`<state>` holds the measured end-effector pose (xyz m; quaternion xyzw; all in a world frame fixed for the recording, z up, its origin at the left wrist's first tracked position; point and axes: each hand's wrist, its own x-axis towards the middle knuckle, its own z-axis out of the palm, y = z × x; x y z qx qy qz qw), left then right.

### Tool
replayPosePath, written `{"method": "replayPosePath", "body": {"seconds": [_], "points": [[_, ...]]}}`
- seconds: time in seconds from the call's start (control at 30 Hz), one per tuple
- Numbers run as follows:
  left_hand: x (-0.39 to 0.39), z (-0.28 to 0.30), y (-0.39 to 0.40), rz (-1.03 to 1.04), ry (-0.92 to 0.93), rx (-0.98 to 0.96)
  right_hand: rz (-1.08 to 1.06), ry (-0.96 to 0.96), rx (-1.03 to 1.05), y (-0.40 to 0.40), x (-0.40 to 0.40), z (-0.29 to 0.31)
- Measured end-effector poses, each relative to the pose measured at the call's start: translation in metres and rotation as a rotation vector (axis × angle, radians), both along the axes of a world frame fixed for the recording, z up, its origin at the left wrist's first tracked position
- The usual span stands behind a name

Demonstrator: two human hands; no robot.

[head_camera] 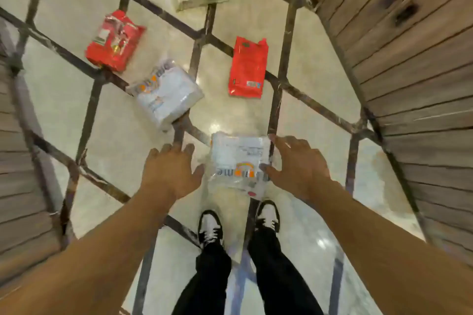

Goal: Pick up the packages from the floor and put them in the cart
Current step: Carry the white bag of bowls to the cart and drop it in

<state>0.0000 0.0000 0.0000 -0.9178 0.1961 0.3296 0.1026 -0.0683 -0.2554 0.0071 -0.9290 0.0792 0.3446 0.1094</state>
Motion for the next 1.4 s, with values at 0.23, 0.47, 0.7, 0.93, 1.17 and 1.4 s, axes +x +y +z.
{"method": "replayPosePath", "body": {"seconds": [0.23,0.47,0.7,0.93,1.17,1.4], "points": [[-0.033,-0.227,-0.029,0.22,0.086,-0.051,-0.153,0.078,0.033,-0.012,-0.033,-0.229],[-0.065,-0.351,-0.028,0.606,-0.026,-0.296,-0.506,-0.135,0.246,0.0,-0.056,-0.353],[-0.068,-0.383,-0.026,0.973,-0.027,-0.759,-1.063,-0.273,0.651,0.021,-0.06,-0.396],[-0.051,-0.386,-0.02,1.007,0.082,-0.788,-1.105,-0.333,0.666,0.025,-0.043,-0.386],[-0.055,-0.334,-0.022,1.018,0.087,-0.784,-1.077,-0.361,0.657,0.028,-0.047,-0.343],[-0.053,-0.218,-0.035,1.012,0.05,-0.803,-1.076,-0.397,0.677,0.008,-0.048,-0.23]]}}
